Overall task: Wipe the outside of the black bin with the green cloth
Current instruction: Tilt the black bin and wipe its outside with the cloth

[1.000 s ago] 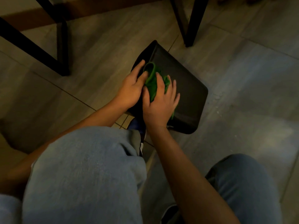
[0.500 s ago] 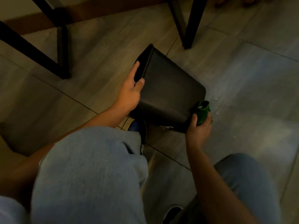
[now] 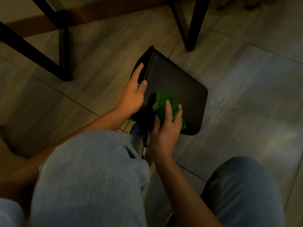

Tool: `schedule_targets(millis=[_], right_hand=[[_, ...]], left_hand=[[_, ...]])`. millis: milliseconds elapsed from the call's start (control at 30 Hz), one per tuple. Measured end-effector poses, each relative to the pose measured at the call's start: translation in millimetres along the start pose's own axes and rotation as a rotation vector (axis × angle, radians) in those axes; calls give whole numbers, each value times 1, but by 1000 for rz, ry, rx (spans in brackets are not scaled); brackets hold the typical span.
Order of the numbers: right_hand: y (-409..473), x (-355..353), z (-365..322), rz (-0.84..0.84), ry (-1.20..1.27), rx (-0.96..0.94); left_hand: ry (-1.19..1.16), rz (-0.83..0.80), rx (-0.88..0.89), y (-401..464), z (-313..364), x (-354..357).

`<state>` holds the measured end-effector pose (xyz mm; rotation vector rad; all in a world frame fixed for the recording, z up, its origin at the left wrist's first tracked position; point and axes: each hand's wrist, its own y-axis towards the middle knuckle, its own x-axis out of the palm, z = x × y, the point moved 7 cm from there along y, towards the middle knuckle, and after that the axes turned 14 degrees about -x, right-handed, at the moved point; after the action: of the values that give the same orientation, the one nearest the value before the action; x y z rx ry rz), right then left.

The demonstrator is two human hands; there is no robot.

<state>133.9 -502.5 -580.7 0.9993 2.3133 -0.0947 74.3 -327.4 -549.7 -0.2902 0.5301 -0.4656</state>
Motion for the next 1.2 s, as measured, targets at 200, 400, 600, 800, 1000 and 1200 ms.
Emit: schedule_targets(millis=[200, 400, 600, 800, 1000, 1200], right_hand=[[5, 2, -23, -132, 53, -285], [27, -30, 0, -84, -4, -259], [40, -53, 68, -119, -217, -75], [41, -81, 127, -72, -169, 306], [40, -103, 144, 97, 3, 438], [60, -107, 96, 191, 230, 281]], left_hand=[[-110, -29, -11, -5, 11, -4], [-81, -51, -2, -4, 9, 0], [-79, -82, 8, -5, 2, 1], [-108, -119, -22, -10, 11, 3], [-17, -223, 22, -17, 12, 6], [230, -447, 249, -47, 43, 29]])
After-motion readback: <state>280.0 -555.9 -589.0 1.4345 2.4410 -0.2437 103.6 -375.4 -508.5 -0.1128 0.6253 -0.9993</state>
